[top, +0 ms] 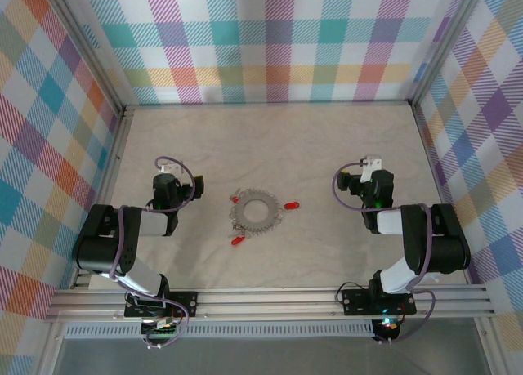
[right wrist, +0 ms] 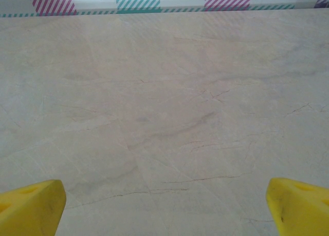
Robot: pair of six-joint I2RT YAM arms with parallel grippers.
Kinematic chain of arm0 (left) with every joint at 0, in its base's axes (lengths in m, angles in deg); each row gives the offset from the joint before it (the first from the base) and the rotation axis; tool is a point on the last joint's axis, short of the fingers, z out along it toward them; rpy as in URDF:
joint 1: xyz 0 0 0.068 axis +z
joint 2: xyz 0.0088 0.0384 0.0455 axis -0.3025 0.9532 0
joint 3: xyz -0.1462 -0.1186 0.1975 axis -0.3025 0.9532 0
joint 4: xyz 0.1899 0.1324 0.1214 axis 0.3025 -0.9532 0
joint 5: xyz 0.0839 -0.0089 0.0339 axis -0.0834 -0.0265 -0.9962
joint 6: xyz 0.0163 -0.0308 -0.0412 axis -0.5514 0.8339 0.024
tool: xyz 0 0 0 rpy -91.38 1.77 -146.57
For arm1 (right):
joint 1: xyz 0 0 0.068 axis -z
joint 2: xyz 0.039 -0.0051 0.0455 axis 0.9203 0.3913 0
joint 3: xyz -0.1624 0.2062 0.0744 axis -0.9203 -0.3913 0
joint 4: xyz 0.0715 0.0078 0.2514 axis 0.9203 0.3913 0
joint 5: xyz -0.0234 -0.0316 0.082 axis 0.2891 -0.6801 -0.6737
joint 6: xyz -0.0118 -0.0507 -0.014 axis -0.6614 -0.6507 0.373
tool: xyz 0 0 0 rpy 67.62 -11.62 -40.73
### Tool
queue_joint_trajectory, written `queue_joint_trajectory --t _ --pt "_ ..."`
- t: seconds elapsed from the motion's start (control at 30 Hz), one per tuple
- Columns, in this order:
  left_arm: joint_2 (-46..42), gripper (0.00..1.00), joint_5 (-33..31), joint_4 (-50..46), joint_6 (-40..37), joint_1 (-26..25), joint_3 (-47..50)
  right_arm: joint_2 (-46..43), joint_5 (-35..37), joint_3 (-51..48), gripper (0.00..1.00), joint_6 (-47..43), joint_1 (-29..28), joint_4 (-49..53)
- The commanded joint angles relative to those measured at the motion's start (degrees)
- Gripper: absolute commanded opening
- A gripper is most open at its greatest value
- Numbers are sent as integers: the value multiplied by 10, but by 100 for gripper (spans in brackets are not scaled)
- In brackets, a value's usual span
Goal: Put the keys on the keyring
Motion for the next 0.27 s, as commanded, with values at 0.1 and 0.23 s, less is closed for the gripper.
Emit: queue_joint_trajectory --t 0.1,0.23 --pt "2 100 8 8 3 7 -11 -2 -8 8 100 10 5 -1" --pt "2 100 8 8 4 7 -11 -2 -7 7 100 10 5 -3"
